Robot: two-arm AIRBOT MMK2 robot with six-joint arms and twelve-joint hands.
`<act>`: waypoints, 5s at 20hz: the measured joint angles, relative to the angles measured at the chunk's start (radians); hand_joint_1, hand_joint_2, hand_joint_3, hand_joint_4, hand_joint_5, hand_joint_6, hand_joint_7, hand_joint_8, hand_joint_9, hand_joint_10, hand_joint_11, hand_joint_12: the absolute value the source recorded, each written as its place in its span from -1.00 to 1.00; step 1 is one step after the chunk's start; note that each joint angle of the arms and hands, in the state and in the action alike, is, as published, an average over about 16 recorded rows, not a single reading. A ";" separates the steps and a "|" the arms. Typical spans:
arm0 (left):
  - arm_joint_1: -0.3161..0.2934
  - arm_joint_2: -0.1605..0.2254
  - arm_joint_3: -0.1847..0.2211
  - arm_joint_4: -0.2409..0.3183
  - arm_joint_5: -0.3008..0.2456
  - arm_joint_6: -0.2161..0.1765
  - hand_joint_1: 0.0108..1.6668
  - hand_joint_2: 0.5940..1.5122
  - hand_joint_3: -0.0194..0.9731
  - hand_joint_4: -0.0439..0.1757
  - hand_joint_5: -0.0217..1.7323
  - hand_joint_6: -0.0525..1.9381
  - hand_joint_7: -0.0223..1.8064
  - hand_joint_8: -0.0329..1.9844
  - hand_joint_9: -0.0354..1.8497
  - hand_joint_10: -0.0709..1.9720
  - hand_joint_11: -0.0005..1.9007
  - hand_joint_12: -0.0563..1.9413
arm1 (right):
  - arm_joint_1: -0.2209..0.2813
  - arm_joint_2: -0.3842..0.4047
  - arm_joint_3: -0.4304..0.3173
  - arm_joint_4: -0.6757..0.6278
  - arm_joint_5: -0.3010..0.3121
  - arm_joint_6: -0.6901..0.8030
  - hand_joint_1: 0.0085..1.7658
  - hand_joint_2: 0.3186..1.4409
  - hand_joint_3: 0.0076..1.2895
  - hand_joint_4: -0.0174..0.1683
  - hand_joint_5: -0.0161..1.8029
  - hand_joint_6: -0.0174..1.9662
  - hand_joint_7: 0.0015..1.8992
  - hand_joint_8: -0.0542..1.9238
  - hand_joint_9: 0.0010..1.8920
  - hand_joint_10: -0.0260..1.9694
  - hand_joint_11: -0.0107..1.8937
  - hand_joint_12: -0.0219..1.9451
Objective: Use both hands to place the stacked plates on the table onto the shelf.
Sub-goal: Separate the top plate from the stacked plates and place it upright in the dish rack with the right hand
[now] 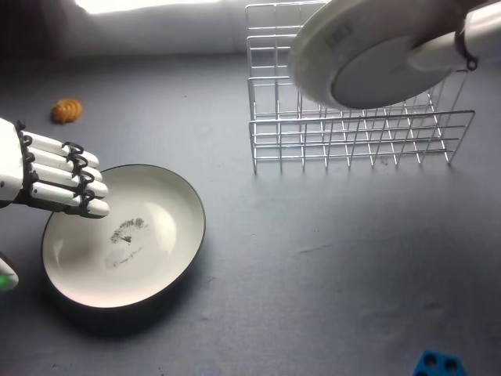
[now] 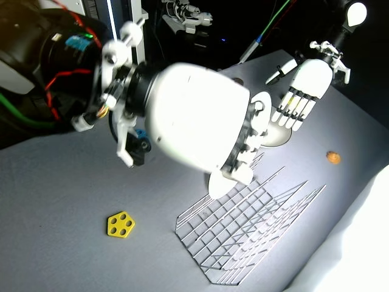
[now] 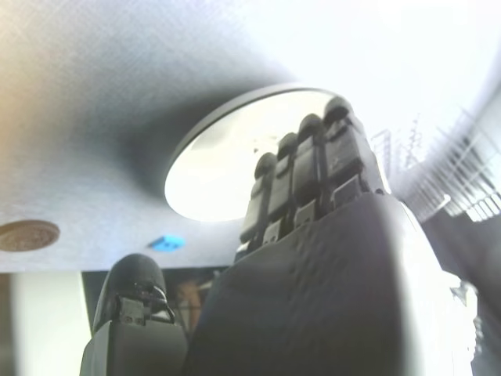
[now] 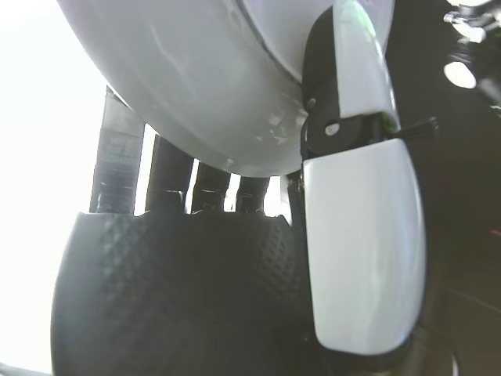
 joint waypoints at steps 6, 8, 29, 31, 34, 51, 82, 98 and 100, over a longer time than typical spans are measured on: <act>-0.001 -0.004 0.010 0.000 0.000 0.004 -0.99 0.16 -0.93 -0.55 -0.95 -0.94 -0.95 -0.96 -0.93 -0.92 -0.98 -0.95 | 0.093 -0.024 0.069 -0.001 -0.134 0.016 0.34 0.25 -0.99 -0.68 0.07 -0.01 0.13 -0.14 0.35 -0.95 -0.17 0.08; -0.004 -0.004 0.011 0.001 -0.001 0.006 -0.99 0.16 -0.93 -0.55 -0.95 -0.94 -0.95 -0.96 -0.93 -0.92 -0.98 -0.95 | 0.122 -0.035 0.095 -0.002 -0.172 0.015 0.35 0.25 -0.99 -0.68 0.07 -0.01 0.13 -0.13 0.35 -0.95 -0.16 0.08; -0.012 -0.006 0.021 0.007 -0.014 0.020 -1.00 0.16 -0.93 -0.54 -0.95 -0.94 -0.94 -0.96 -0.93 -0.92 -0.98 -0.95 | 0.204 -0.146 0.280 -0.005 -0.290 0.027 0.37 0.25 -0.99 -0.68 0.05 0.03 0.11 -0.11 0.35 -0.95 -0.14 0.07; -0.012 -0.006 0.022 0.007 -0.015 0.020 -0.99 0.16 -0.93 -0.54 -0.95 -0.94 -0.94 -0.96 -0.93 -0.92 -0.98 -0.95 | 0.200 -0.150 0.284 -0.005 -0.278 0.032 0.37 0.25 -0.99 -0.68 0.05 0.03 0.11 -0.10 0.35 -0.95 -0.14 0.07; -0.012 -0.006 0.023 0.007 -0.015 0.020 -1.00 0.16 -0.93 -0.54 -0.95 -0.94 -0.95 -0.96 -0.93 -0.92 -0.98 -0.96 | 0.193 -0.153 0.287 -0.005 -0.263 0.038 0.37 0.25 -0.99 -0.68 0.04 0.05 0.10 -0.09 0.35 -0.95 -0.14 0.07; -0.012 -0.007 0.023 0.008 -0.015 0.020 -1.00 0.14 -0.93 -0.54 -0.95 -0.94 -0.95 -0.95 -0.93 -0.92 -0.98 -0.95 | 0.148 -0.167 0.277 -0.005 -0.218 0.040 0.37 0.25 -0.99 -0.69 0.03 0.08 0.10 -0.09 0.36 -0.95 -0.16 0.08; -0.020 -0.019 0.023 0.017 -0.015 0.020 -0.99 0.14 -0.93 -0.54 -0.95 -0.94 -0.93 -0.96 -0.92 -0.92 -0.98 -0.94 | -0.053 -0.286 0.390 -0.004 -0.078 0.220 0.37 0.25 -0.99 -0.74 0.04 0.04 0.12 -0.12 0.35 -0.95 -0.14 0.11; -0.021 -0.019 0.023 0.019 -0.015 0.020 -0.99 0.14 -0.93 -0.54 -0.95 -0.94 -0.93 -0.96 -0.91 -0.92 -0.98 -0.94 | -0.117 -0.316 0.407 -0.062 0.000 0.241 0.37 0.25 -0.99 -0.73 0.02 0.06 0.11 -0.08 0.33 -0.95 -0.17 0.18; -0.021 -0.019 0.023 0.020 -0.015 0.020 -0.99 0.14 -0.93 -0.54 -0.95 -0.94 -0.93 -0.96 -0.91 -0.92 -0.98 -0.94 | -0.125 -0.318 0.409 -0.073 0.012 0.246 0.37 0.25 -0.99 -0.73 0.02 0.06 0.10 -0.07 0.32 -0.95 -0.18 0.19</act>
